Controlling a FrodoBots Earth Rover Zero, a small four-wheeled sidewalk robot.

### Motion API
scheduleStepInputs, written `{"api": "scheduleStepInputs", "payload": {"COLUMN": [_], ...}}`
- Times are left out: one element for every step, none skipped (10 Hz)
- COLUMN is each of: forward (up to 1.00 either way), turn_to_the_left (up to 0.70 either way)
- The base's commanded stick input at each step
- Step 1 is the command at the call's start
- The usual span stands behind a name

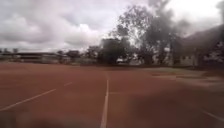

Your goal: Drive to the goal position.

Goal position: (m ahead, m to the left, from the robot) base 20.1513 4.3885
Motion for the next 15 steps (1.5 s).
{"api": "scheduleStepInputs", "payload": {"forward": [0.85,0.85,0.85,0.85,0.85,0.85,0.85,0.85,0.85,0.85,0.85,0.85,0.85,0.85,0.85], "turn_to_the_left": [0.0,0.0,0.0,0.0,0.0,0.0,0.0,0.0,0.0,0.0,0.0,0.0,0.0,0.0,0.0]}}
